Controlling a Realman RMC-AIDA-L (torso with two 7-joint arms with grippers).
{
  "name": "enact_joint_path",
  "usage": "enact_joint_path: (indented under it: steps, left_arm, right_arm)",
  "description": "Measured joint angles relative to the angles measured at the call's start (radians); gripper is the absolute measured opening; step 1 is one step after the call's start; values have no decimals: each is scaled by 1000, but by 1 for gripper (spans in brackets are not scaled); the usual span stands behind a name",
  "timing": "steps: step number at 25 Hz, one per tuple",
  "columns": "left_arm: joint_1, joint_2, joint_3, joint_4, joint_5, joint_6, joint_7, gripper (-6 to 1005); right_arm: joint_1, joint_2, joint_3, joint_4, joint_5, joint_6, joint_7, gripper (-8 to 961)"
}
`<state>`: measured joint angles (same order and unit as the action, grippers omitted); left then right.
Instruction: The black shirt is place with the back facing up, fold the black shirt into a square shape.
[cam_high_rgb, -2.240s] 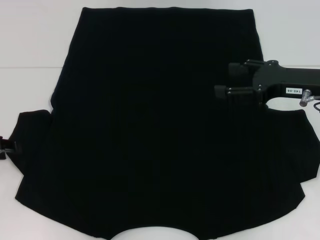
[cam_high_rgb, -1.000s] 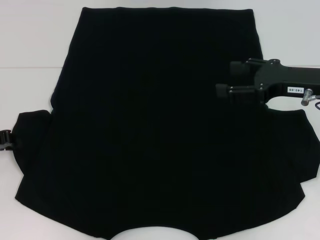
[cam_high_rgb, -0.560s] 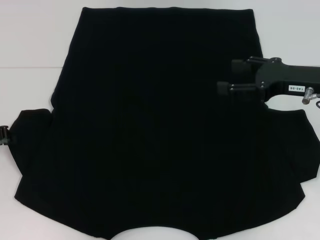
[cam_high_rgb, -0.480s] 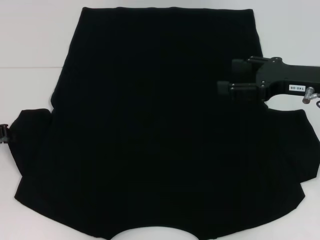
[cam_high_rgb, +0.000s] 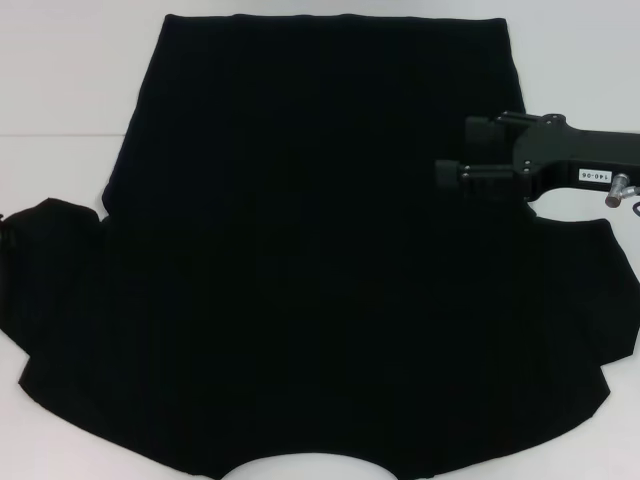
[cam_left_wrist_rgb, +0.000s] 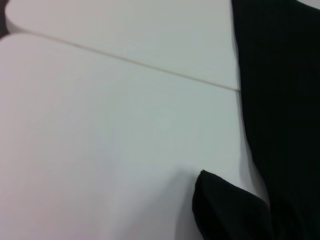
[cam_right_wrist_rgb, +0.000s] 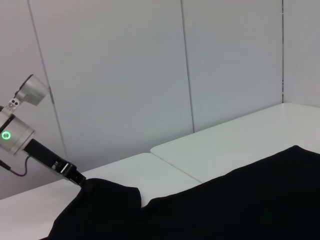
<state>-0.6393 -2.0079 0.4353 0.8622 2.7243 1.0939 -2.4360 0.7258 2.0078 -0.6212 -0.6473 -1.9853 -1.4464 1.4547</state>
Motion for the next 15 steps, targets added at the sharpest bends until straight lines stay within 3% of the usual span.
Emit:
enact_joint_path:
  steps: [15]
  left_arm:
    - [-17,3,39,0,1,-113,2,33]
  right_arm:
    - [3,-5,0,0,13,-1,-1,910]
